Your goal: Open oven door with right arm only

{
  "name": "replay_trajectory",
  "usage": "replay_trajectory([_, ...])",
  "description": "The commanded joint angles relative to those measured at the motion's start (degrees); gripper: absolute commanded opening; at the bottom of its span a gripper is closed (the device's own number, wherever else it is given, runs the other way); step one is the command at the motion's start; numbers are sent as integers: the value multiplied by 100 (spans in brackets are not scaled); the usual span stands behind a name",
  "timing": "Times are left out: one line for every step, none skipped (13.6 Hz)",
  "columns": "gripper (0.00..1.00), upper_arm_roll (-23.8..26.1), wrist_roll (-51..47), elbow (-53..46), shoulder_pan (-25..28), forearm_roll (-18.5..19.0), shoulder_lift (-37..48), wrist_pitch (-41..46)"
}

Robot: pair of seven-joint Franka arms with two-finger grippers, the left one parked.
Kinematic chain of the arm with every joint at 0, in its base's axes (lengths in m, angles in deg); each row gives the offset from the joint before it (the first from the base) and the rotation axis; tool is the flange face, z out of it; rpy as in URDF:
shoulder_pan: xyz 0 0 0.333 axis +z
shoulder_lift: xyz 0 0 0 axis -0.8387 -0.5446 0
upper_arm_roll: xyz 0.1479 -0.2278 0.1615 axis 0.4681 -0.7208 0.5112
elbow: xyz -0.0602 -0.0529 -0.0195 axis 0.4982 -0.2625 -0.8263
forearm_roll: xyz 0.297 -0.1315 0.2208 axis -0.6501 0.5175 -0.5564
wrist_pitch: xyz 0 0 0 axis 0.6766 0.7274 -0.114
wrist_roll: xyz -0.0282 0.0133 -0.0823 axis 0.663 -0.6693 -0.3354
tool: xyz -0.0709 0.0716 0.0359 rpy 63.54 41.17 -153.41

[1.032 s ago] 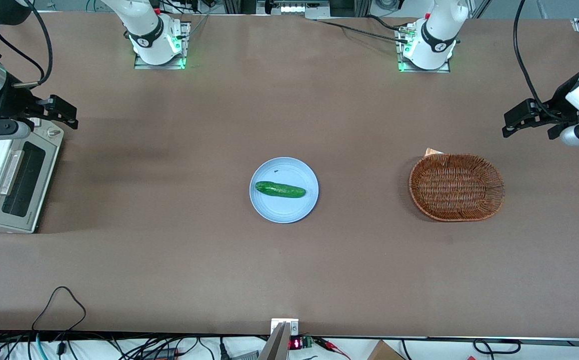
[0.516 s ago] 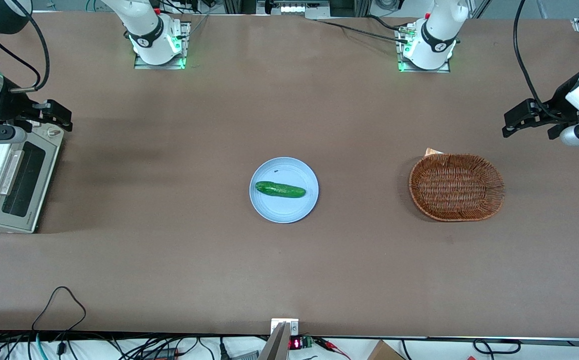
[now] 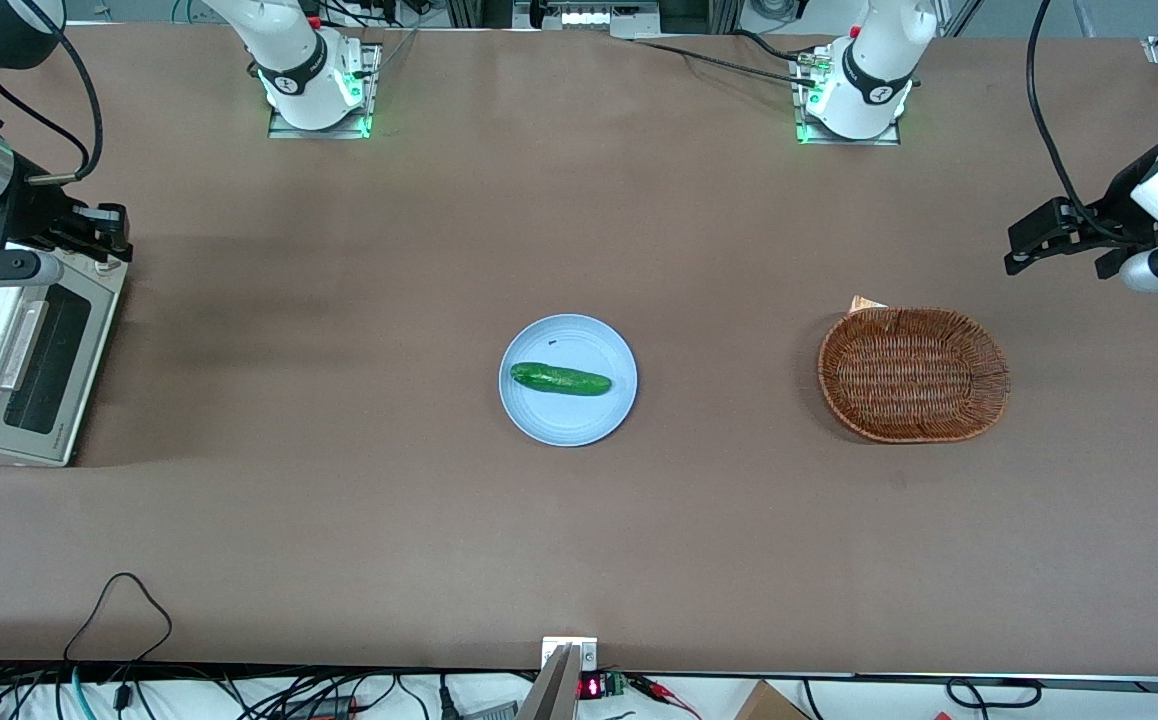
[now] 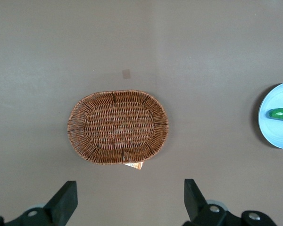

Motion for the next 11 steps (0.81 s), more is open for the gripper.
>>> replay_trajectory([0,-9,57,15,-38,-40,21,63])
replay_trajectory([0,-9,-56,15,-29,-14,-14,63])
replay_trajectory([0,-9,-353,6,-29,100,-49,28])
replay_trajectory([0,-9,-600,6,-12,414,-110,11])
replay_trajectory([0,-9,-742,15,6,635,-163,11])
replay_trajectory([0,-9,-804,15,6,767,-233,2])
replay_trajectory([0,-9,-883,6,-3,969,-304,-33])
replay_trajectory([0,-9,-1127,6,6,1171,-383,-42])
replay_trajectory([0,-9,-1478,6,-3,1364,-470,-33])
replay_trajectory([0,-9,-1812,15,23,1654,-593,-7])
replay_trajectory([0,0,-1937,23,23,1874,-690,-16])
